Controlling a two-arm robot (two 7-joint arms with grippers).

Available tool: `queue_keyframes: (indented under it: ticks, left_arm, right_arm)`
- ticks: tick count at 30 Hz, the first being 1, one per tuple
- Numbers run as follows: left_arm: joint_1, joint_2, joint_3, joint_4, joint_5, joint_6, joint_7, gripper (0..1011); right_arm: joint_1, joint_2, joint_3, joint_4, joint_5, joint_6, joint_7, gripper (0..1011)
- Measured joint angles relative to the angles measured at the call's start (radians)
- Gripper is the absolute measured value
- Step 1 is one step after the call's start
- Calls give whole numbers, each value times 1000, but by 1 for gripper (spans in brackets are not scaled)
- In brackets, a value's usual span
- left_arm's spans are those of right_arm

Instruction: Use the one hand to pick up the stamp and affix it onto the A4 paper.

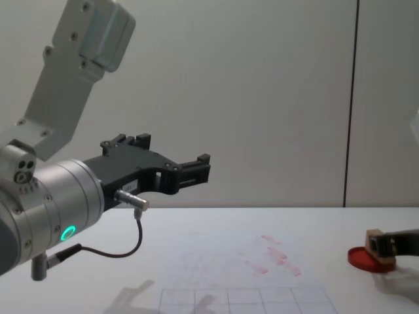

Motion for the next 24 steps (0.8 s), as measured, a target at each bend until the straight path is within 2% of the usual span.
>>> queue_keyframes:
  ticks: [24]
  left_arm:
    - [0,0,0,0,0,0,0,993]
  right_arm:
    - [42,-17,8,99,16,36,12,225]
